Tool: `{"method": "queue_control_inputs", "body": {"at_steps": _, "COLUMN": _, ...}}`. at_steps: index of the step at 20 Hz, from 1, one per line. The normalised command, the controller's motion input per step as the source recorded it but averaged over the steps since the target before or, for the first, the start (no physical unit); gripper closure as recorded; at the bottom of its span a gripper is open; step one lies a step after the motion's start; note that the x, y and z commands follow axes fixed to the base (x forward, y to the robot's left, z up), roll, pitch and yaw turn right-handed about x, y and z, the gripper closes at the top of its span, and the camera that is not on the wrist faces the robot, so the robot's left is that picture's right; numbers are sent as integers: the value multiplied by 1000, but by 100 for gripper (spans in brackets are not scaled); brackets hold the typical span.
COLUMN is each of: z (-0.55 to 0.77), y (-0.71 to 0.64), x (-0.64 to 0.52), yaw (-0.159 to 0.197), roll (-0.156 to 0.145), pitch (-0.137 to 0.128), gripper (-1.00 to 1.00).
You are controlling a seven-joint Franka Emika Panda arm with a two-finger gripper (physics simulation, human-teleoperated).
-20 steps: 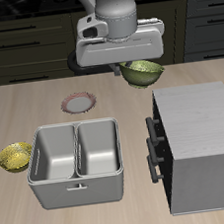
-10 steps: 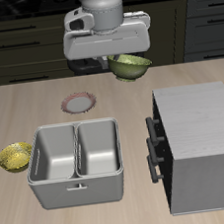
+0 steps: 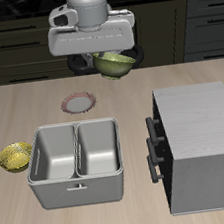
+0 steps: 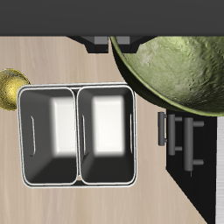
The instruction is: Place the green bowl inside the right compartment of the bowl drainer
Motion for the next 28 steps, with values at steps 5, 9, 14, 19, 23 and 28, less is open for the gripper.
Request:
{"method": "queue_control_inputs", "body": {"at_steps": 5, "z": 30, "y": -270, "x": -32, "yaw": -33, "roll": 0, "pitch": -7, "gripper": 100}}
{"method": "queue_control_inputs", "body": {"at_steps": 9, "z": 32, "y": -405, "x": -23, "yaw": -27, "roll": 1, "pitch": -3, "gripper": 100}}
{"method": "queue_control_inputs", "body": {"at_steps": 14, "z": 7, "y": -162, "x": -7, "yaw": -7, "roll": 13, "pitch": 5, "gripper": 100}}
{"method": "queue_control_inputs", "body": {"at_steps": 19, "z": 70, "y": -160, "x": -93, "yaw": 17, "roll": 17, "pitch": -8, "gripper": 100}}
{"method": "queue_control_inputs", "body": {"at_steps": 23, "z": 91, "y": -239, "x": -27, "yaw": 3, "roll": -3, "pitch": -9, "gripper": 100}}
{"method": "queue_control_inputs", "body": {"at_steps": 28, "z": 62, "y": -239, "x": -115, "yaw": -21, "roll": -37, "pitch": -7, "gripper": 100}}
